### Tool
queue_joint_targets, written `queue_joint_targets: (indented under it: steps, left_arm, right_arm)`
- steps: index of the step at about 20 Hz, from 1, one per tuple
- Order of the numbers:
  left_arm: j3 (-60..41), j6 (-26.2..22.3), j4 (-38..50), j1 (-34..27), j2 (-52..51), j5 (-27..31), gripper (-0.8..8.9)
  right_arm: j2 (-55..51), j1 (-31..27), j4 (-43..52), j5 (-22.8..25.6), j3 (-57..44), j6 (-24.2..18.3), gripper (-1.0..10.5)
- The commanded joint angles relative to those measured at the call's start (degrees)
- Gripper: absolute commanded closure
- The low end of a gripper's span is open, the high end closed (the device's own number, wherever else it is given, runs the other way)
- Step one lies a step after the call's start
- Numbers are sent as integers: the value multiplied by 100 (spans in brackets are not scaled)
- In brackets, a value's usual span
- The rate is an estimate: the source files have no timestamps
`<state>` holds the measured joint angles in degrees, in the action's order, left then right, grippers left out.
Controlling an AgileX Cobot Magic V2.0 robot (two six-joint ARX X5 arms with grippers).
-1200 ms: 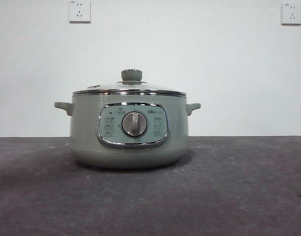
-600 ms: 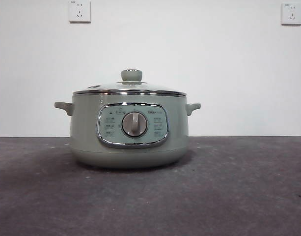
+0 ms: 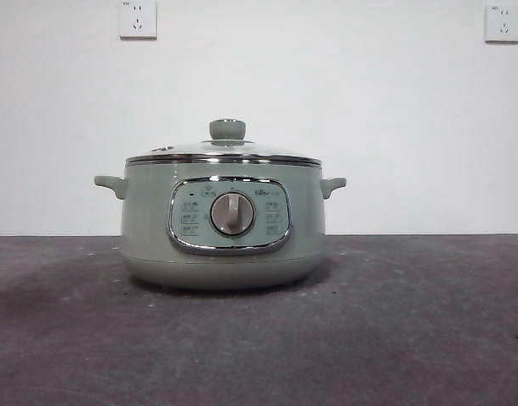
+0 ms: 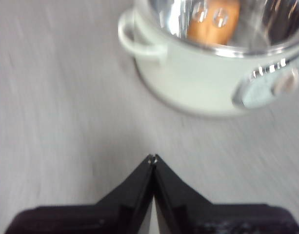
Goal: Pick up the potato,open the lid,put the potato in the pot,close the lid
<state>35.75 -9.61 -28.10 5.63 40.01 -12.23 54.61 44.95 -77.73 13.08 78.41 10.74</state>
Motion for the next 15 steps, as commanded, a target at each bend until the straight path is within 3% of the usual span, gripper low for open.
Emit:
queue_joint_targets:
  steps: [1,3,6,15]
  left_arm:
    - [-1569,173,1491,-9,-942,-15,817]
    - [-2269,170,1836,-9,-1716,35,817]
    - [-2839,173,1847,-155,-2553,546,817]
    - [-3530,361,1902,-581,-3759,629,817]
  right_arm:
    - [-2,4,-146,4,-57,42,947]
    - [-2,4,-146,2,-57,42,947]
    - [26,4,-146,4,-57,42,947]
    - [37,4,-146,4,-57,42,947]
